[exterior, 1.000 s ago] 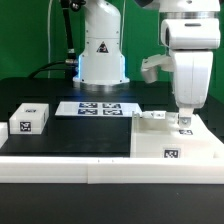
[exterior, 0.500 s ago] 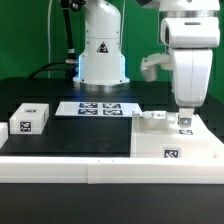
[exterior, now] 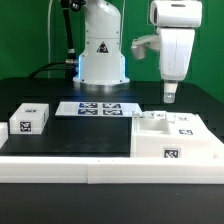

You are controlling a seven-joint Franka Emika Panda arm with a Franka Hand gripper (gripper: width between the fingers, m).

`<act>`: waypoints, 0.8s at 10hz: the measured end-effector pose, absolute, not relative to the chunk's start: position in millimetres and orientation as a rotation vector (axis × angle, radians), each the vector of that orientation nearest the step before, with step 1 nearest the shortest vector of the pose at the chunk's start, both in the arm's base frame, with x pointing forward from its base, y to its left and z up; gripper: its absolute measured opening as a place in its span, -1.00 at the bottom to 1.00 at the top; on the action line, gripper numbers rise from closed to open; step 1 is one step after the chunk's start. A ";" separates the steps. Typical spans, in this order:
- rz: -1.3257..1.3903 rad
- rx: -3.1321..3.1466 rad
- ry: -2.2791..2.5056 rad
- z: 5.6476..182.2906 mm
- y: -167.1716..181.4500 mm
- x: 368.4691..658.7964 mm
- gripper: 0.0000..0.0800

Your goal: Assemble cabinet

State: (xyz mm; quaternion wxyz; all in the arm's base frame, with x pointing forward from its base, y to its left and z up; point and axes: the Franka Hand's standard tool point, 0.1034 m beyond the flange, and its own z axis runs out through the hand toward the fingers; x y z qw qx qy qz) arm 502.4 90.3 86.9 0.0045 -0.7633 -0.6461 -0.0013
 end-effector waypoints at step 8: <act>0.026 -2.238 -2.172 66.2 94.9 446.4 0.99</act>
Offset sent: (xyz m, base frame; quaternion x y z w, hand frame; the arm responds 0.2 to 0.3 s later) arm -0.0319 0.0107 -0.0087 -0.0141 0.0285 -0.0210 0.9993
